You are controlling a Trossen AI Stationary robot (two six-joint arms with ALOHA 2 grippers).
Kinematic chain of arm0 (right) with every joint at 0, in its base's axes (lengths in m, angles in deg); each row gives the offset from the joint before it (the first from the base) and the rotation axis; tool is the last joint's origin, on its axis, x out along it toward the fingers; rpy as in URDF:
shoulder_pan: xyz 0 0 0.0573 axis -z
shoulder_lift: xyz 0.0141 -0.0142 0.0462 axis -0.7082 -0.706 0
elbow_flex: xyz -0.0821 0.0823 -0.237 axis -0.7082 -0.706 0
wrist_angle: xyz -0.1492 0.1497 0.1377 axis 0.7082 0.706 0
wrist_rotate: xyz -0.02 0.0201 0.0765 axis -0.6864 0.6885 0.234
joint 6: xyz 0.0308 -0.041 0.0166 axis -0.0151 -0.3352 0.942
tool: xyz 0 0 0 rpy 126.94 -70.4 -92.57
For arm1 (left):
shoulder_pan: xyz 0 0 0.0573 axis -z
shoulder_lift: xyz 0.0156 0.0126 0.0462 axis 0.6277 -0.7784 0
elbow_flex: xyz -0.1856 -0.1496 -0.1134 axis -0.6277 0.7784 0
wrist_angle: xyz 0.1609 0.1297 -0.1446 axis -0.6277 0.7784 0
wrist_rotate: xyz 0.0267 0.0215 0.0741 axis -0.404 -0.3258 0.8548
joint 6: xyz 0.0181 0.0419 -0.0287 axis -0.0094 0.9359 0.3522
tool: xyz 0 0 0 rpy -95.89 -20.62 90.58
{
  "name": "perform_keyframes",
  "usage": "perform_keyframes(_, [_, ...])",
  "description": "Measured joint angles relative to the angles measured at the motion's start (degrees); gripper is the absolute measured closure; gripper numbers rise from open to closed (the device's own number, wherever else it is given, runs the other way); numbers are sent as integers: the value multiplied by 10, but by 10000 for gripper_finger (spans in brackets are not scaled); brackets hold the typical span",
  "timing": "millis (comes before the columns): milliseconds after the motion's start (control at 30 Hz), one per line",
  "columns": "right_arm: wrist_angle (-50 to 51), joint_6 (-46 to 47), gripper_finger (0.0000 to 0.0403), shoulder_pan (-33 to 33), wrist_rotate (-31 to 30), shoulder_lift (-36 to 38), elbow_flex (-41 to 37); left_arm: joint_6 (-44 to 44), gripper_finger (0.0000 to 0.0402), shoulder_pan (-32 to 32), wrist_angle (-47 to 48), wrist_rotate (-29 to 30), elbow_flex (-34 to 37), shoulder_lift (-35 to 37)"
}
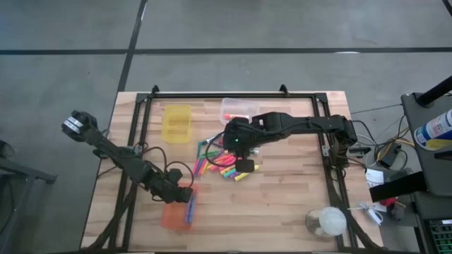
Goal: Pick & Place Markers
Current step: Put the bottom yellow highlighter into the orange bin
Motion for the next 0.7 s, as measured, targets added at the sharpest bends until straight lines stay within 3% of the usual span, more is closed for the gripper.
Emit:
perform_keyframes(200, [-1,6,335,1,1,0,-13,19,256,-1,0,1,0,44])
perform_keyframes(300, [-8,18,335,2,1,0,-29,39,256,-6,0,32,-3,84])
perform_keyframes(467, [-19,46,335,4,1,0,-63,78,257,-17,0,121,-3,168])
perform_keyframes(700, [-29,51,335,5,1,0,-142,200,257,-27,-4,281,-19,272])
